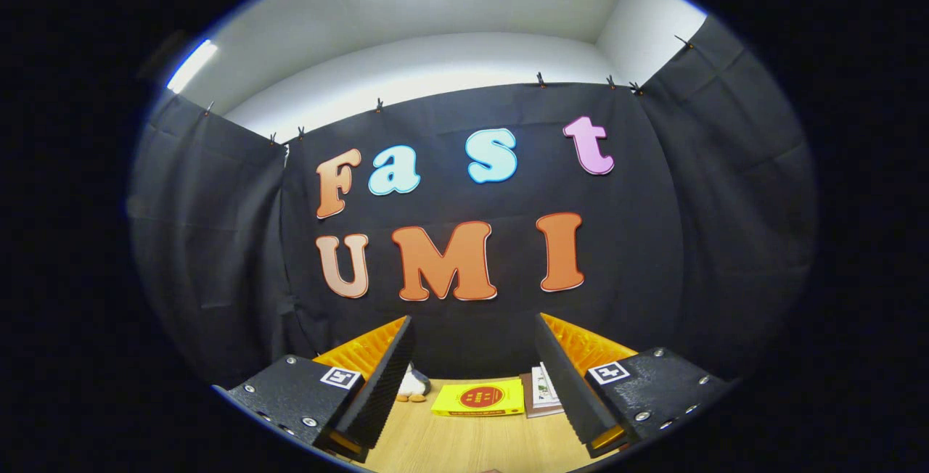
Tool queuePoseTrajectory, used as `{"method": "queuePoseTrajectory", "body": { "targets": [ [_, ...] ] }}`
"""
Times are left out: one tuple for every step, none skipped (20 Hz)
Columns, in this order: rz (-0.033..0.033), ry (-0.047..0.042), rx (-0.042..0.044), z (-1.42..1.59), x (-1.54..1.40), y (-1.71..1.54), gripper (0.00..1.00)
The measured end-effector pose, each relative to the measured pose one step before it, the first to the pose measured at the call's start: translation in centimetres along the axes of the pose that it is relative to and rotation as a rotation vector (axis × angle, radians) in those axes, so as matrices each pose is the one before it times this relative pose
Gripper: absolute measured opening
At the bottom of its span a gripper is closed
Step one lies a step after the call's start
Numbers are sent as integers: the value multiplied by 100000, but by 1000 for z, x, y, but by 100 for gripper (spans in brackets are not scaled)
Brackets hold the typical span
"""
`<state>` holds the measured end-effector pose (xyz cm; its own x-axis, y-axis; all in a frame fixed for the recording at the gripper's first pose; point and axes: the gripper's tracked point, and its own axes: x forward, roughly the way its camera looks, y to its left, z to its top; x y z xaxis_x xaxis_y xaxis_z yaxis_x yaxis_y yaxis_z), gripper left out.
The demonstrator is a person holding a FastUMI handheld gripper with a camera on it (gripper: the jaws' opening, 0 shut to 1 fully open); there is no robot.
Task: Open the storage box then place both shoes into the box .Put the left shoe in first, then the right shoe, with the right side of both shoes facing outward in a uniform manner.
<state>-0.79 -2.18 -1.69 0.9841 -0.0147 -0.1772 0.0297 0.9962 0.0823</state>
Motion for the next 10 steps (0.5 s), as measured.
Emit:
{"method": "queuePoseTrajectory", "body": {
  "targets": [
    [1078, -805, -371, 232, -301, 294, 98],
    [903, -1511, -346, 359, -92, 204, 98],
    [552, -1487, -400, 441, -71, -60, 98],
    [694, -1814, -376, 276, -17, -60, 98],
    [370, -1666, -211, 447, -231, 19, 98],
    [391, -1737, -366, 287, -213, 44, 98],
    [-226, -1870, -614, 365, -61, -31, 98],
    [-18, -2110, -961, 439, -172, -82, 98],
    [-233, -1625, -931, 403, 16, -92, 98],
    [91, -945, -882, 197, -97, 46, 98]
  ]
}}
